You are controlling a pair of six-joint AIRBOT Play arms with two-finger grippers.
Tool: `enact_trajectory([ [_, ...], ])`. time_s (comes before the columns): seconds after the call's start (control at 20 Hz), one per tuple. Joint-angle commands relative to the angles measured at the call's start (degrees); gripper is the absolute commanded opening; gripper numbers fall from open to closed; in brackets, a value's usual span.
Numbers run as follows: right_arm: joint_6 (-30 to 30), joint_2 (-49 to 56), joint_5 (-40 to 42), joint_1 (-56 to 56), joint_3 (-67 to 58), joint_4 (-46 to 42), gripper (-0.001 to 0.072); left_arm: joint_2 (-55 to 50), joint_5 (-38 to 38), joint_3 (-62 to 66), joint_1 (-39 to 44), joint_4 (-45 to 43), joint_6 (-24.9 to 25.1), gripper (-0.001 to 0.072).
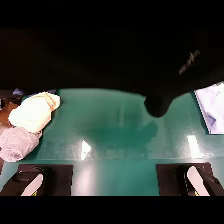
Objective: Fold the shirts.
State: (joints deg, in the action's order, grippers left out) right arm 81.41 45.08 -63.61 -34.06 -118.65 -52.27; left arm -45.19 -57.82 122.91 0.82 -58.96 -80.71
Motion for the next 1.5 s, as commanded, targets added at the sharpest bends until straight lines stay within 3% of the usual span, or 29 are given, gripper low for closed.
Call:
enact_trajectory([
  [0.0, 1.1, 0.3, -2.5, -4.3, 1.1, -0.2, 0.0019, 2.4, -4.7, -0.9, 0.0, -6.1, -0.7, 0.0023],
  [0.2, 3.4, 7.7, -16.2, -1.7, 5.6, -0.3, 0.0019, -0.8, -15.5, -16.9, 0.0, -9.3, -2.5, 0.0024],
  [0.35, 5.8, 17.5, -25.7, 6.0, 5.6, -2.3, 0.0019, -6.0, -17.1, -32.5, 0.0, -9.0, -2.5, 0.0024],
  [0.55, 7.5, 31.9, -33.0, 21.2, 5.6, -21.6, 0.0019, -15.9, -13.3, -44.6, 0.0, -9.4, -1.6, 0.0024],
  [0.8, 7.5, 46.1, -21.0, 30.6, 5.6, -33.5, 0.0019, -29.6, -1.1, -45.4, 0.0, -12.6, 0.6, 0.0024],
  [1.15, 9.7, 56.4, -3.2, 31.2, 5.6, -36.3, 0.0019, -36.3, 28.9, -45.4, 0.0, -12.2, 1.6, 0.0024],
  [1.3, 9.6, 57.7, 1.0, 30.9, 5.6, -36.5, 0.0018, -37.8, 31.0, -45.4, 0.0, -12.3, 1.8, 0.0024],
  [1.45, 9.6, 59.2, -2.1, 30.4, 5.6, -36.6, 0.0019, -38.8, 24.8, -45.4, 0.0, -12.3, 4.8, 0.0024],
])
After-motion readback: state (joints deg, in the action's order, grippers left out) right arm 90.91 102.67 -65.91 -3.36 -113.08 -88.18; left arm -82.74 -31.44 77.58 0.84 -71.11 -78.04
